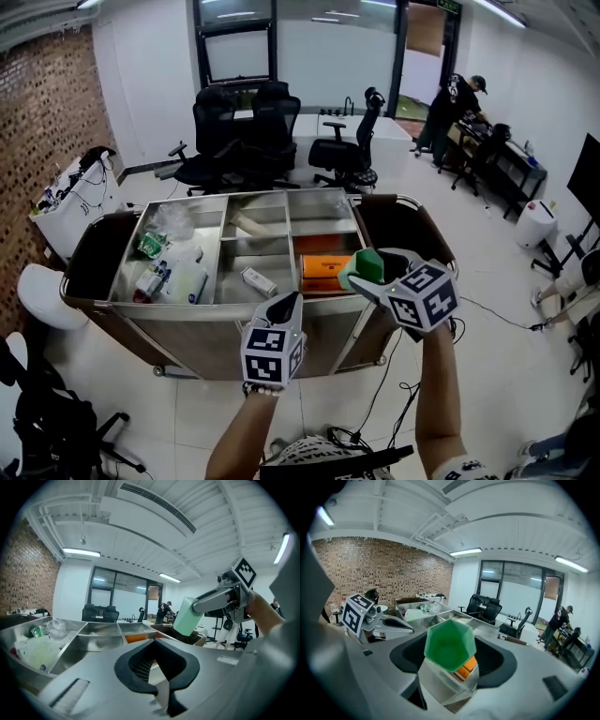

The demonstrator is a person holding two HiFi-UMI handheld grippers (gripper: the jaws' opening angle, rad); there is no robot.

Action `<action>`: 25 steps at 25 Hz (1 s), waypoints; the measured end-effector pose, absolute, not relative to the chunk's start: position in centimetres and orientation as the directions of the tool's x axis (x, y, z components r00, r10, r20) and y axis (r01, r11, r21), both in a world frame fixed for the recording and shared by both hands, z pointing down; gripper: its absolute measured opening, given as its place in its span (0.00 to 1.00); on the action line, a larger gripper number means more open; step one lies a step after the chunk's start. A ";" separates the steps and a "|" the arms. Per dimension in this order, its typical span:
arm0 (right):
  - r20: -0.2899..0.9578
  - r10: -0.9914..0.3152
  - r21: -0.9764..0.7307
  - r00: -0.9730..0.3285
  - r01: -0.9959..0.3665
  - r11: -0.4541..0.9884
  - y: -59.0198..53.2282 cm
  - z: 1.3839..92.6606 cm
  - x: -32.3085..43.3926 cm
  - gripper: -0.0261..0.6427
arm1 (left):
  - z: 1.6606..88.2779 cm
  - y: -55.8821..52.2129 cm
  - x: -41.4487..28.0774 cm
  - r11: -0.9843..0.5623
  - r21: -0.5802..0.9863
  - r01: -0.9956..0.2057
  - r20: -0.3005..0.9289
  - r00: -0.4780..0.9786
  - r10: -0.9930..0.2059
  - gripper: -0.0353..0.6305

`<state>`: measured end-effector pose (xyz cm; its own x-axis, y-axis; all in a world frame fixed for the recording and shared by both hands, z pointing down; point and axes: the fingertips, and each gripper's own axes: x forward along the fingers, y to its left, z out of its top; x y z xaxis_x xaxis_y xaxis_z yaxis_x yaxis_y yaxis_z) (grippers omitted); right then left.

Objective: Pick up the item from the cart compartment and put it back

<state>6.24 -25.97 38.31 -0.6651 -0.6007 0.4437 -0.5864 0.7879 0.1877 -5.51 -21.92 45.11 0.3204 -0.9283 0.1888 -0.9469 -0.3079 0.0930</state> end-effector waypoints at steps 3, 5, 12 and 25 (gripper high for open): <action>0.429 -0.597 0.203 -0.678 -0.571 0.795 -28.9 35.8 5.4 0.52 | 43.9 -23.5 -5.8 -0.302 0.075 -0.950 0.184 0.311 -0.933 0.06; 0.429 -0.593 0.215 -0.682 -0.560 0.800 -31.0 34.5 4.7 0.52 | 43.0 -24.6 -6.2 -0.293 0.071 -0.953 0.180 0.301 -0.936 0.06; 0.494 -0.560 0.246 -0.665 -0.511 0.824 -37.9 32.6 1.8 0.52 | 40.7 -28.1 -7.3 -0.260 0.087 -0.962 0.187 0.272 -0.944 0.06; 0.679 -0.531 0.208 -0.506 -0.561 0.801 -51.4 37.5 -1.3 0.52 | 41.3 -31.8 -9.0 -0.217 0.133 -0.967 0.259 0.245 -0.934 0.06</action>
<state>-1.32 -51.37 37.50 -0.5065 -0.5313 0.6791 -0.5612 0.8011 0.2082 -9.01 -31.76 41.33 0.2454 -0.9342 0.2591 -0.9670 -0.2171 0.1330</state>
